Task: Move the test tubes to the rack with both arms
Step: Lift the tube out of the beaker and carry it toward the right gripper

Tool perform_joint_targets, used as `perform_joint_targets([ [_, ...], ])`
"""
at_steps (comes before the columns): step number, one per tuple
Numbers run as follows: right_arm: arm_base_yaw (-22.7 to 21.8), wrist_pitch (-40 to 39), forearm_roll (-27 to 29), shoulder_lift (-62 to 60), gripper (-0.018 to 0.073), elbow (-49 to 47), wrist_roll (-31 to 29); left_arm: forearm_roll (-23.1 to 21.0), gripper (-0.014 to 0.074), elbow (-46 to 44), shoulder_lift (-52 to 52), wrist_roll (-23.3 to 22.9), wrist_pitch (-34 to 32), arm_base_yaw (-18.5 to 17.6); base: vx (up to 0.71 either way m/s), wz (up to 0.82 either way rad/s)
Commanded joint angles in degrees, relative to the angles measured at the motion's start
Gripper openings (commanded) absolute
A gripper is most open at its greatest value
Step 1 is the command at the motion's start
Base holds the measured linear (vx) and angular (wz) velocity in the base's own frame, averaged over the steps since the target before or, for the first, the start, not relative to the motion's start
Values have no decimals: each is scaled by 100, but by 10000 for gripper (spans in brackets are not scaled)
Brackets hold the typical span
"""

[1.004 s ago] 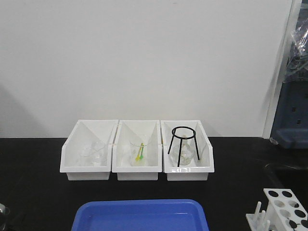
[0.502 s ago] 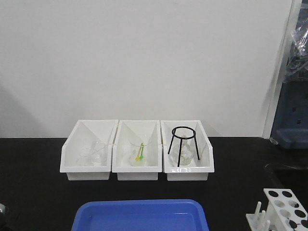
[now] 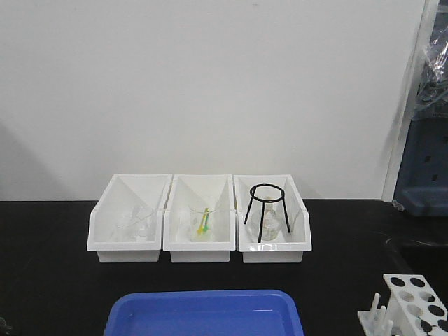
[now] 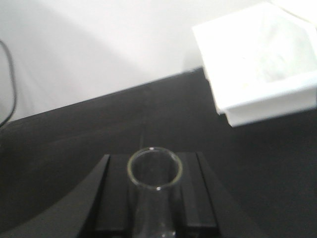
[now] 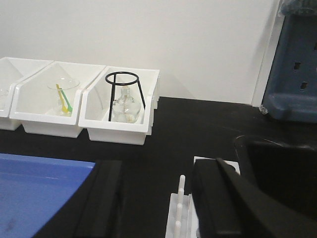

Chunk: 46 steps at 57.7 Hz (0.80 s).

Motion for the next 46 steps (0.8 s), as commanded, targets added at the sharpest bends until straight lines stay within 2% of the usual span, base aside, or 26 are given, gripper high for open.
perform_joint_targets([
  [1, 6, -496, -25, 29, 396, -201, 4, -285, -5, -170, -387, -51, -390, -24, 0, 0],
  [12, 6, -496, -25, 29, 396, -201, 4, -285, -5, -393, -707, -144, -69, -24, 0, 0],
  [22, 6, -496, -25, 29, 396, -201, 4, -261, -5, -798, -882, -1041, 250, -24, 0, 0],
  [36, 6, -509, -11, 29, 396, -201, 4, -206, -5, -1640, -898, -1957, 1401, -24, 0, 0],
  [40, 6, -509, 138, 34, 396, -201, 25, -196, -5, -1951, -893, -2330, 1838, -29, 0, 0],
  [46, 6, -293, 518, 108, 396, -201, 17, -79, -5, -2369, -866, -2650, 2361, -29, 0, 0],
])
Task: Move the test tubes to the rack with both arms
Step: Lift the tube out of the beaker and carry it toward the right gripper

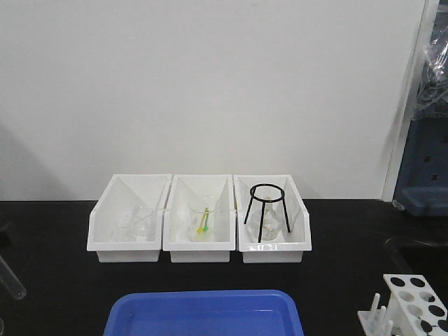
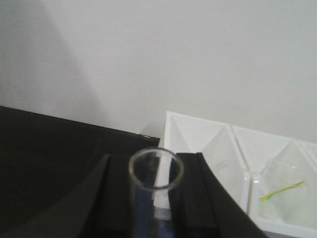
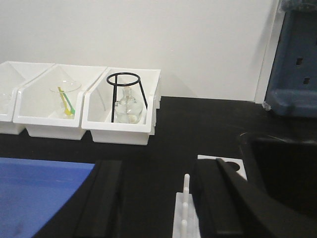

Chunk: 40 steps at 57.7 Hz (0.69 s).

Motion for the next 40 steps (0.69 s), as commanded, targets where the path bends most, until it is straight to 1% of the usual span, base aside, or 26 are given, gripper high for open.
perform_joint_targets([
  [1, 6, -226, 308, 120, 396, -201, -26, 194, -5, -570, -105, -398, 130, -35, 0, 0],
  [4, 6, -28, 416, 277, 396, -201, -49, 314, -5, -751, -55, -541, 350, -46, 0, 0],
  [10, 119, 188, 465, 614, 396, -234, -77, 411, -5, -1035, 59, -745, 718, -202, 0, 0],
  [17, 443, 324, 465, 1083, 396, -488, -256, 432, -5, -1228, 275, -767, 730, -525, 0, 0],
  [23, 840, 456, 465, 1561, 396, -879, -453, 432, -5, -1312, 543, -899, 551, -921, 0, 0],
  [29, 1201, 509, 465, 1978, 396, -1251, -478, 503, -5, -1367, 817, -900, 264, -1306, 0, 0],
  [35, 1584, 502, 459, 2463, 398, -1648, -522, 853, -5, -1367, 1092, -923, -152, -1740, 0, 0],
  [40, 1819, 348, 378, 2807, 398, -1879, -548, 1183, -5, -1361, 1286, -1220, -467, -2078, 0, 0],
])
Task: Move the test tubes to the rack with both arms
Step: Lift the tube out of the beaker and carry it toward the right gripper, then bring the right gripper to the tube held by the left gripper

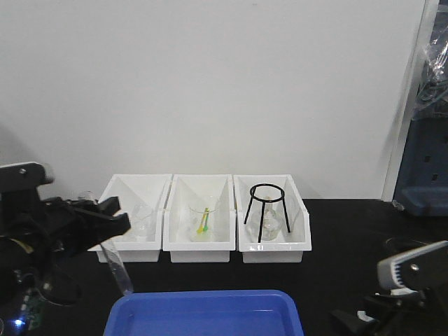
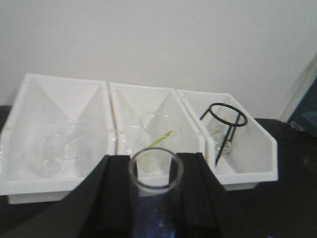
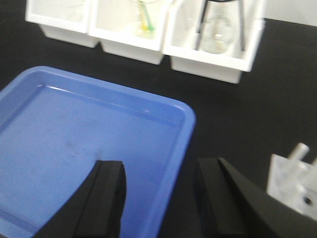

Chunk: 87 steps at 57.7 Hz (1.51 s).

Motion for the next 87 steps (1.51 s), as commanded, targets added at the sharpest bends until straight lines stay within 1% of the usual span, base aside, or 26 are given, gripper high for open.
perform_joint_targets([
  [1, 219, -585, -109, 258, 398, -411, -97, 381, -5, -216, -4, -360, -898, -338, 0, 0],
  [7, 385, -1088, -128, 682, 398, -540, -228, 881, -5, -216, 198, -1038, -1336, -623, 0, 0],
  [10, 430, -1276, -110, 893, 398, -589, -317, 1170, -5, -211, 289, -1473, -1617, -753, 0, 0],
  [17, 448, -1345, -92, 1215, 398, -692, -374, 1824, -5, -211, 526, -2271, -2280, -925, 0, 0],
  [26, 448, -973, -75, 1326, 405, -937, -368, 2297, -5, -211, 862, -3361, -2720, -926, 0, 0],
  [30, 448, -888, -75, 1331, 419, -1103, -387, 2539, -5, -211, 1033, -3673, -2849, -926, 0, 0],
  [36, 448, -781, -75, 1361, 442, -1339, -411, 3034, -5, -211, 1314, -4319, -3241, -926, 0, 0],
  [39, 448, -657, -75, 1361, 452, -1423, -454, 3235, -5, -211, 1423, -4510, -3458, -926, 0, 0],
  [44, 448, -407, -63, 1361, 459, -1503, -590, 3480, -5, -211, 1550, -4628, -3671, -926, 0, 0],
  [48, 448, -349, -20, 1361, 459, -1503, -652, 3781, -5, -211, 1575, -4628, -3778, -926, 0, 0],
  [52, 448, -305, 81, 1361, 459, -1503, -665, 3977, -5, -211, 1575, -4628, -3847, -926, 0, 0],
  [55, 456, -277, 133, 1361, 459, -1503, -669, 3988, -5, -211, 1575, -4628, -3852, -926, 0, 0],
  [59, 598, -256, 138, 1361, 459, -1503, -792, 3955, -5, -211, 1575, -4628, -3836, -926, 0, 0],
  [64, 955, -240, 145, 1361, 459, -1503, -1141, 3912, -5, -211, 1575, -4628, -3842, -926, 0, 0],
  [69, 1223, -435, 139, 1361, 459, -1503, -1262, 3920, -5, -211, 1575, -4628, -3842, -926, 0, 0],
  [77, 1238, -717, 150, 1361, 459, -1503, -1175, 3925, -5, -211, 1565, -4628, -3993, -926, 0, 0],
  [87, 1238, -777, 139, 1481, 459, -1503, -1175, 3989, -5, -211, 1565, -4635, -4190, -926, 0, 0],
])
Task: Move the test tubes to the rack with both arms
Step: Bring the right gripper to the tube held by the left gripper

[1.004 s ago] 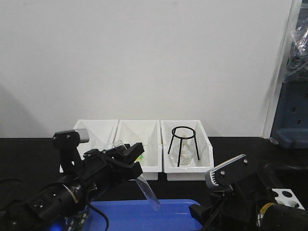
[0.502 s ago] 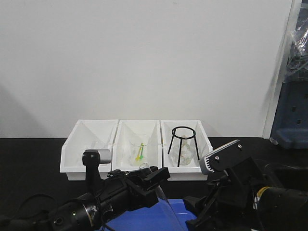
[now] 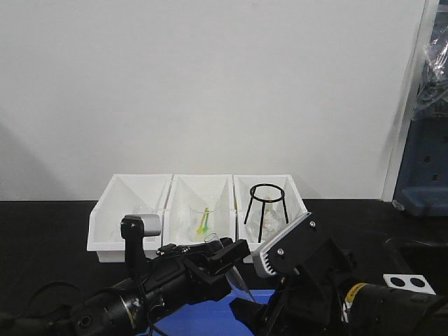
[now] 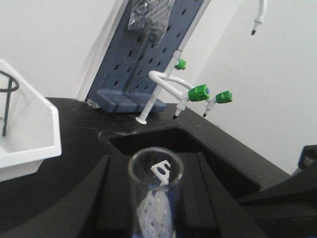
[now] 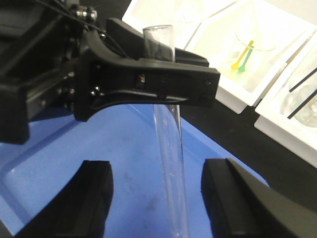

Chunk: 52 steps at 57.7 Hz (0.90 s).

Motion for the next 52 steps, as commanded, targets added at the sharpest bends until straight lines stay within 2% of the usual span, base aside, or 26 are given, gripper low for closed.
perform_joint_targets([
  [1, 4, -480, -7, -29, 459, -208, -32, -108, -5, -189, -263, -75, -583, -13, 0, 0],
  [12, 4, -726, -2, 312, 459, -208, -32, 177, -5, -189, -263, -304, -560, -13, 0, 0],
  [23, 4, -1210, 2, 514, 459, -208, -14, 158, -5, -189, -263, -310, -548, -13, 0, 0],
  [37, 4, -1263, -66, 768, 459, -208, 4, 152, -5, -189, -263, -322, -37, -13, 0, 0],
  [52, 4, -1575, -67, 913, 459, -208, 9, 158, -5, -189, -263, -323, -27, -13, 0, 0],
])
